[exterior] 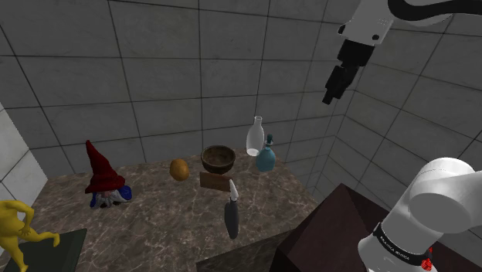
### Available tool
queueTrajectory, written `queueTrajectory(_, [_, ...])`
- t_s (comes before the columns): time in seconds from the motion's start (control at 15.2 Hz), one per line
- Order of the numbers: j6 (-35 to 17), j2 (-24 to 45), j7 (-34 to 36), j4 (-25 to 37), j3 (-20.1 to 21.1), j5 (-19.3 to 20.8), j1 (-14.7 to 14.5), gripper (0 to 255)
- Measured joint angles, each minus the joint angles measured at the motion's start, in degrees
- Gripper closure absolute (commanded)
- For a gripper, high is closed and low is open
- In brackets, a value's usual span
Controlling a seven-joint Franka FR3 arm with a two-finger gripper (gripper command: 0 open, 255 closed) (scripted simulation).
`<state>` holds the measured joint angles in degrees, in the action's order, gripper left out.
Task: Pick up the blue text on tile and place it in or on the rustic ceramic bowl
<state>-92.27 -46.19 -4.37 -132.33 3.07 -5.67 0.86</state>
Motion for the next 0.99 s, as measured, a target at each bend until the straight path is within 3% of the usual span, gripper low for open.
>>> queueTrajectory(0.33, [-5.3,3.8,-1.5,-2.0,0.6,-0.2,-0.8,0])
queueTrajectory(0.99, [-22.1,20.9,-6.7,-3.2,2.3,-0.1,-2.8,0])
